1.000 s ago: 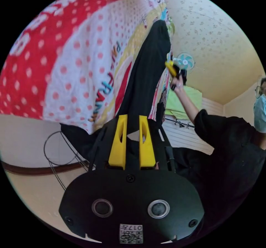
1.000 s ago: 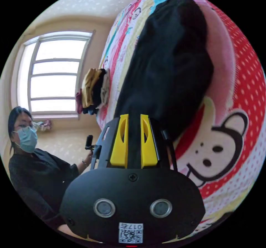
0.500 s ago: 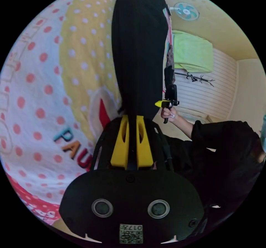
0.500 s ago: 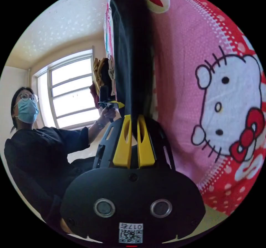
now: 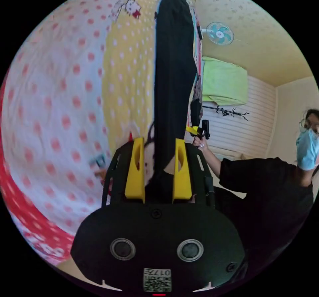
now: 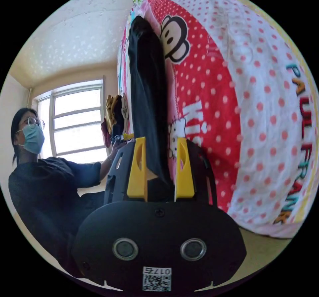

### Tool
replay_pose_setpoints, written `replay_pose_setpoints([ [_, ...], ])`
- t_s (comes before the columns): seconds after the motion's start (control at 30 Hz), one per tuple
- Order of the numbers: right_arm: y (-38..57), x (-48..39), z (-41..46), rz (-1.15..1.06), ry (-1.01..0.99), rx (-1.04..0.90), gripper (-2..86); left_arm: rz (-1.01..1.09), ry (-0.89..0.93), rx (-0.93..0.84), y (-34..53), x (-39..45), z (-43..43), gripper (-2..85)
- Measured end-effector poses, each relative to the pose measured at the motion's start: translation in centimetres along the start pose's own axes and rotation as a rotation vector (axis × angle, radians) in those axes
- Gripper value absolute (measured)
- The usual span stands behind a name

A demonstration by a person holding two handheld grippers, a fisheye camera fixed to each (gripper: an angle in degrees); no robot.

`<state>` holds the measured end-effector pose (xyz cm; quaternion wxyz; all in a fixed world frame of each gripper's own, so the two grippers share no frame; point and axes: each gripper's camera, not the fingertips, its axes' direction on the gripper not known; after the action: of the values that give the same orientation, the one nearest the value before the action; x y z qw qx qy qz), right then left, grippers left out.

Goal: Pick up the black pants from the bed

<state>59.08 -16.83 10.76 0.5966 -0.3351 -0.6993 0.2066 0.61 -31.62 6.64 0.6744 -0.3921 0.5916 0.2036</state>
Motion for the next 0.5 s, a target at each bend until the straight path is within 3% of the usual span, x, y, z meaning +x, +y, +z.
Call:
replay_pose_setpoints([
  [0.23,-8.9,0.2,10.1,-0.058,-0.27,-0.354,5.3,-0.007,0.184,-0.243,-6.7,-2.0,8.2,6.8],
  [0.37,-5.8,-6.1,6.9,-0.183,-0.318,-0.275,0.9,0.085,0.243,-0.2,-4.1,1.2,6.6,3.5],
  [0.5,-0.4,-15.5,1.3,-0.374,-0.434,-0.24,-0.2,0.349,0.336,-0.159,2.9,12.3,1.1,2.8],
])
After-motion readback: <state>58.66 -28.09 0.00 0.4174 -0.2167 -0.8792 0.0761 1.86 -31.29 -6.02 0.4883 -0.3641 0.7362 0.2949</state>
